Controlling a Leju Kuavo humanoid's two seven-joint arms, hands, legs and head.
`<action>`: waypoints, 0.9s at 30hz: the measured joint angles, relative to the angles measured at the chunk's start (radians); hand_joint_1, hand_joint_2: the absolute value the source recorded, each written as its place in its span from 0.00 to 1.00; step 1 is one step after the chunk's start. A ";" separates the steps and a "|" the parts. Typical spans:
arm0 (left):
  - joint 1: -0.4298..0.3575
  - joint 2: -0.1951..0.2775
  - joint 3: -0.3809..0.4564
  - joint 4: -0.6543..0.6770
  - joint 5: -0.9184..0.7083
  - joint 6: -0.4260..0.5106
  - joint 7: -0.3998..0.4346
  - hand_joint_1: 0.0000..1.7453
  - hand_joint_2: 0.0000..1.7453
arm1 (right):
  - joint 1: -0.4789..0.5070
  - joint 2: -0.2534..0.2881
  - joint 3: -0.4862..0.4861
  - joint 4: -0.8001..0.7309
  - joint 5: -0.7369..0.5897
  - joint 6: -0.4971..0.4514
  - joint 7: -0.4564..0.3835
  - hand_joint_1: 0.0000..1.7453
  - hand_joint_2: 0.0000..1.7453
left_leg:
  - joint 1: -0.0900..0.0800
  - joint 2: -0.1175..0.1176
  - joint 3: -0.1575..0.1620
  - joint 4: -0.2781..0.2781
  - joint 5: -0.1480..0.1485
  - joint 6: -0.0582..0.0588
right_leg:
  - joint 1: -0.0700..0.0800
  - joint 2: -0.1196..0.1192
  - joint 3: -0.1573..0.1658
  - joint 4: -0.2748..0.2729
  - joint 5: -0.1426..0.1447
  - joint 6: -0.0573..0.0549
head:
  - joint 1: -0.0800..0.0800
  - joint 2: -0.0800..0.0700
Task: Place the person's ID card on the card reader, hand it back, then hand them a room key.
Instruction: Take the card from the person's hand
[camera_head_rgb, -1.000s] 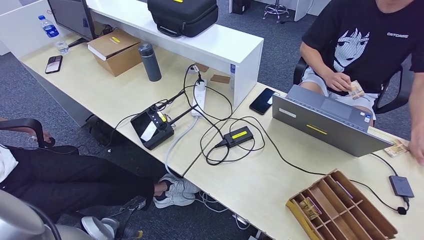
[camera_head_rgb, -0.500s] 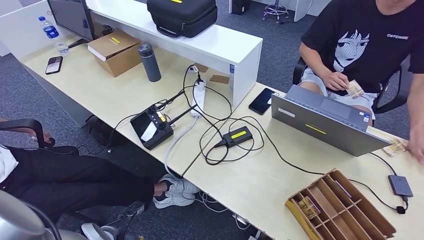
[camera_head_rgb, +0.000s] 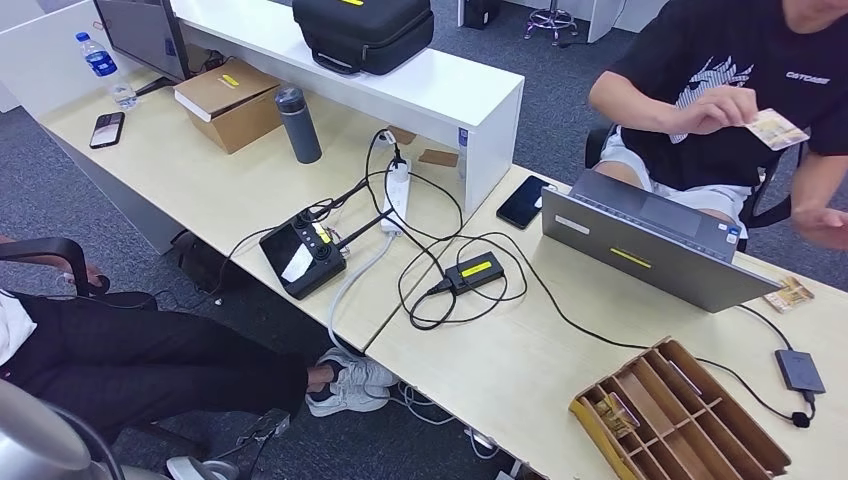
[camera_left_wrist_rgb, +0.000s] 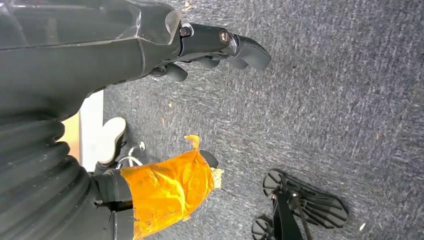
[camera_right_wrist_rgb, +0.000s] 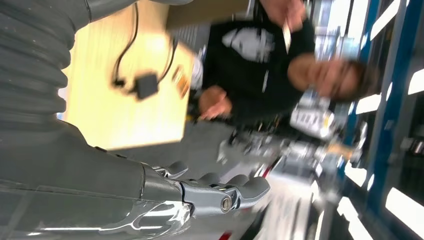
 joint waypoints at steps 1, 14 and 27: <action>0.000 0.001 0.000 0.000 -0.006 -0.002 -0.004 0.00 1.00 | 0.003 -0.005 0.052 -0.016 0.032 -0.004 0.007 0.00 1.00 | 0.000 0.000 0.000 0.000 0.000 0.000 | 0.000 0.000 0.000 0.000 0.000 0.000 | 0.000 0.000; -0.017 0.060 -0.007 0.014 -0.092 -0.029 -0.049 0.00 1.00 | -0.323 -0.080 0.710 0.074 0.813 -0.355 0.426 0.00 1.00 | 0.005 0.002 0.000 0.000 0.004 -0.007 | 0.004 0.002 -0.001 0.002 0.003 -0.005 | 0.000 0.000; -0.022 0.077 -0.025 0.034 -0.106 -0.034 -0.056 0.00 1.00 | -0.506 -0.076 0.859 0.241 0.909 -0.411 0.483 0.78 1.00 | 0.006 0.001 0.000 0.000 0.005 -0.009 | 0.006 0.002 -0.001 0.002 0.004 -0.008 | 0.000 0.000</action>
